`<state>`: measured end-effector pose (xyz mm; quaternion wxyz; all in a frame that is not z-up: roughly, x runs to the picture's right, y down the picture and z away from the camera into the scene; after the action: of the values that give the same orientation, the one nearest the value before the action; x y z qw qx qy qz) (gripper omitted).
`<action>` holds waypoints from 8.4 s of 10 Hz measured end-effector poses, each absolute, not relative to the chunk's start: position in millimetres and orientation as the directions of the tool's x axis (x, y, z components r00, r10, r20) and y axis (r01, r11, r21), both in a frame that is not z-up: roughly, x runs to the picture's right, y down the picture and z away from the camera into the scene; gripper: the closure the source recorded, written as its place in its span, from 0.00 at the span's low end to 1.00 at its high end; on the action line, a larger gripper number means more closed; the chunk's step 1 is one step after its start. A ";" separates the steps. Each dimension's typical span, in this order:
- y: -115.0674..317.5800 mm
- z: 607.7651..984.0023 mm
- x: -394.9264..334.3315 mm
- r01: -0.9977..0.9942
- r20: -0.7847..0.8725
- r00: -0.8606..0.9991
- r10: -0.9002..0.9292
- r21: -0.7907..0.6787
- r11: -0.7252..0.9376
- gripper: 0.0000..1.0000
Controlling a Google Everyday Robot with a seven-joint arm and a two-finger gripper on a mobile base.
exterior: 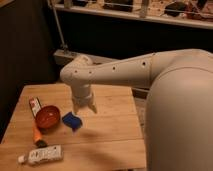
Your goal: Push the eraser across the table
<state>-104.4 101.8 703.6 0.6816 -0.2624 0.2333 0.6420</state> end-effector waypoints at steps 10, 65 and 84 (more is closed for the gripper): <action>101.7 703.5 -104.4 -0.998 -0.655 0.067 0.753 -0.058 0.038 0.35; 36.6 891.5 -374.8 -0.859 -0.505 0.510 0.696 -0.266 0.437 1.00; 81.5 919.2 -414.2 -0.822 -0.500 0.565 0.656 -0.268 0.503 1.00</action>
<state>-414.2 81.5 919.2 0.8502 -0.2441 0.1692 0.4347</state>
